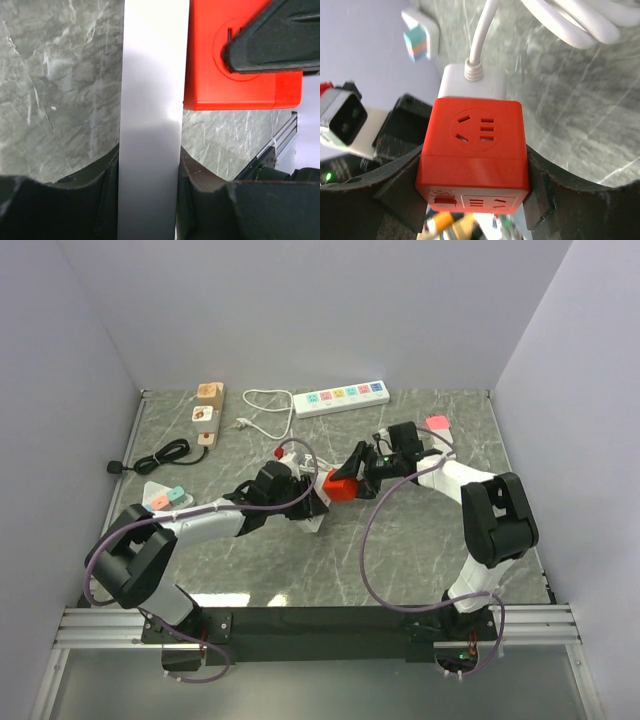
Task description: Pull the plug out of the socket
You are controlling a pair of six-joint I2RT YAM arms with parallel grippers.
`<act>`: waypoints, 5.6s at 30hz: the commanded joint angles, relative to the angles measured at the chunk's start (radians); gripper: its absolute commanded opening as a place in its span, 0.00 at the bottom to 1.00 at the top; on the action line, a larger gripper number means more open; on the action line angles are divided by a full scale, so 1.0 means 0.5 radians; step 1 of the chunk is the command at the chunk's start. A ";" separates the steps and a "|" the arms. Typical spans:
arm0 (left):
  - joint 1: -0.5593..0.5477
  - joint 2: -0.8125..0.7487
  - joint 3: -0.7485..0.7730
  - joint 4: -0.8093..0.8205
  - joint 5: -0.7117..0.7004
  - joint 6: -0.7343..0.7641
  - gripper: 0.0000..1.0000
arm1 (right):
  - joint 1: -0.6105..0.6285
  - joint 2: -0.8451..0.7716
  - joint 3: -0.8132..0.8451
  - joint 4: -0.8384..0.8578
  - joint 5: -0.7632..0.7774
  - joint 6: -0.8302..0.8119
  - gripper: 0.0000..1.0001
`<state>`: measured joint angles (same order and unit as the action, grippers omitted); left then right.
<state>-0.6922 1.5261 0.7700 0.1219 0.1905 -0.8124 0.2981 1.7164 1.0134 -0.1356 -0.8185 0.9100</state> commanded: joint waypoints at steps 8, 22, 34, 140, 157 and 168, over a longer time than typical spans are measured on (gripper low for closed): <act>0.215 0.006 0.064 -0.198 -0.194 -0.069 0.00 | 0.111 -0.159 -0.157 0.267 0.124 0.145 0.00; 0.335 0.007 0.020 -0.259 -0.194 0.057 0.00 | -0.171 -0.126 0.218 -0.366 -0.044 -0.300 0.00; 0.396 -0.030 -0.102 -0.161 -0.151 0.029 0.00 | -0.029 -0.183 0.042 -0.113 0.105 0.034 0.00; 0.599 1.967 2.510 0.023 -0.829 -1.835 0.24 | -0.839 -0.675 0.345 -1.070 1.125 -0.501 0.99; 0.574 1.897 2.375 0.183 -0.639 -2.072 0.99 | -0.811 -0.672 0.274 -1.033 1.075 -0.547 1.00; 0.648 1.056 1.770 -0.196 -0.400 -1.377 0.98 | -0.774 -0.711 0.268 -1.005 1.048 -0.559 1.00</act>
<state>-0.3935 2.2318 1.6547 0.0826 -0.0540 -1.7191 -0.1074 1.4036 1.1530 -0.6731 -0.2810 0.6521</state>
